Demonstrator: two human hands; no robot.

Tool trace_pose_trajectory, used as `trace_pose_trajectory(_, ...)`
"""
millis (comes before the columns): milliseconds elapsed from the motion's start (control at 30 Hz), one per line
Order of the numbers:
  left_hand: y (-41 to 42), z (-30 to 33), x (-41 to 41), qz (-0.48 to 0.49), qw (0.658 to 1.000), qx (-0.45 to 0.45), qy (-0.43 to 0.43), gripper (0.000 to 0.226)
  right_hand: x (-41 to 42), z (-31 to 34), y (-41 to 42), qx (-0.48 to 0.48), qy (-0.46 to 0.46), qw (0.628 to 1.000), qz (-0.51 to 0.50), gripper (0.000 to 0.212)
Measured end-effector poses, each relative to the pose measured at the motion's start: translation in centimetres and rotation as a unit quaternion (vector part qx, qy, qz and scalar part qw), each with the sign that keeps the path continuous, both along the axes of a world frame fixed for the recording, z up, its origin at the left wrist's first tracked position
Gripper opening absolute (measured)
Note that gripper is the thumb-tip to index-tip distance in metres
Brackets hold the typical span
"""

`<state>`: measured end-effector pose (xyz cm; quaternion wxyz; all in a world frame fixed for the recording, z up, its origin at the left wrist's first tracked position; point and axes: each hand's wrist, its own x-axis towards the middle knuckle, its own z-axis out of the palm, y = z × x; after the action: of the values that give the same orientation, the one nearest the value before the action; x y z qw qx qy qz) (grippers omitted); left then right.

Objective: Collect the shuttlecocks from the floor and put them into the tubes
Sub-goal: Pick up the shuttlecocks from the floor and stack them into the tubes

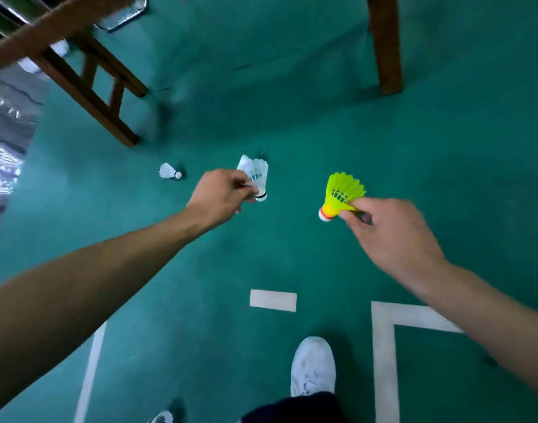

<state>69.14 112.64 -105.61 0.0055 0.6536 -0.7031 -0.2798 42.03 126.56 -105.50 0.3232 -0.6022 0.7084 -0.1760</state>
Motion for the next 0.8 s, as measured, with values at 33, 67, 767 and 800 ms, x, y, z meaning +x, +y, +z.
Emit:
trace_pose_trajectory(33,0.8,3.9,-0.1,0.013,1.0,0.001,0.016,0.016,0.4,3.6,1.1,0.02,-0.013,1.0,-0.01,0.03)
trace_pose_trajectory(67,0.2,10.6,-0.2,0.033,0.999,-0.003,0.04,0.015,0.1,9.9,0.5,0.029,-0.021,0.999,-0.017,0.024)
trace_pose_trajectory(767,-5.3,63.9,12.1,0.181,0.939,-0.072,0.282,0.026,18.4,58.7,-12.4,-0.058,-0.225,0.935,-0.27,0.018)
trace_pose_trajectory(800,-6.6,63.8,11.9,0.168,0.943,-0.086,0.274,0.022,18.4,58.7,-13.2,-0.059,-0.22,0.937,-0.266,0.02)
